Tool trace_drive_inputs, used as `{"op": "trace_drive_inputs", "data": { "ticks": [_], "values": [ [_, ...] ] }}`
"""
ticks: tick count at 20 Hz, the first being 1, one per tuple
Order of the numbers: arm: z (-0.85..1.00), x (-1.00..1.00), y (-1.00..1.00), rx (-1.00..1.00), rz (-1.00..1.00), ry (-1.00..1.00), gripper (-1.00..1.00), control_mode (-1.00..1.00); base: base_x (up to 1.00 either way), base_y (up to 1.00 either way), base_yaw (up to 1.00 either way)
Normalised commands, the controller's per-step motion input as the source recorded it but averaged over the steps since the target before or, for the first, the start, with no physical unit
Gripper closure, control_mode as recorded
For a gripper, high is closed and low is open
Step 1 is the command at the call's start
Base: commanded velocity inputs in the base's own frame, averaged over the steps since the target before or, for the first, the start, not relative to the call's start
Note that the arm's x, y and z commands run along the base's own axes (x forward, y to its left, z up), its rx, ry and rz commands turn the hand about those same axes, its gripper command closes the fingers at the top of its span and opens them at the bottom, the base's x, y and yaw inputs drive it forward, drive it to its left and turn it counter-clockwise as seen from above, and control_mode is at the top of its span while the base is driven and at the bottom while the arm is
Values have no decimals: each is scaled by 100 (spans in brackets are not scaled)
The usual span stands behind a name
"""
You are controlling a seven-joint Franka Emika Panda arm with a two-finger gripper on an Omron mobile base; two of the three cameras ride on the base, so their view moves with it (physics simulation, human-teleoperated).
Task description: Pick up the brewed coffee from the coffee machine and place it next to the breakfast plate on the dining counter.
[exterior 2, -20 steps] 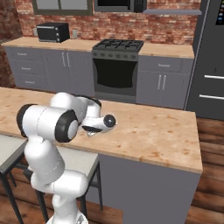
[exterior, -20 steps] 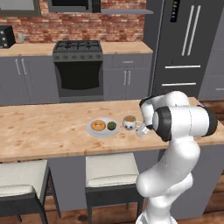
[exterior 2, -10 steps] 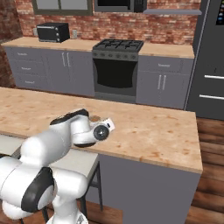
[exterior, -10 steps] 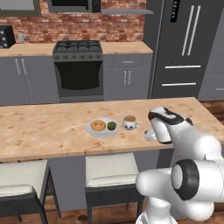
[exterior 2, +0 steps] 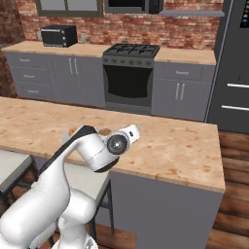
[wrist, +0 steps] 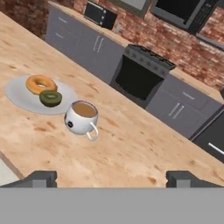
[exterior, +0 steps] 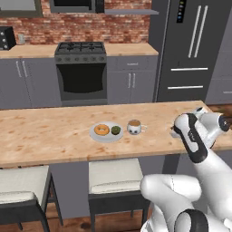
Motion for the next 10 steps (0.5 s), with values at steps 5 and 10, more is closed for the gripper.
{"op": "trace_drive_inputs", "data": {
  "ticks": [5, 10],
  "values": [
    [100, -60, -71, 0, 0, 3, -100, -100, 0, 0, 0],
    [42, -57, -23, 0, 1, 0, -100, -100, 0, 0, 0]
  ]
}}
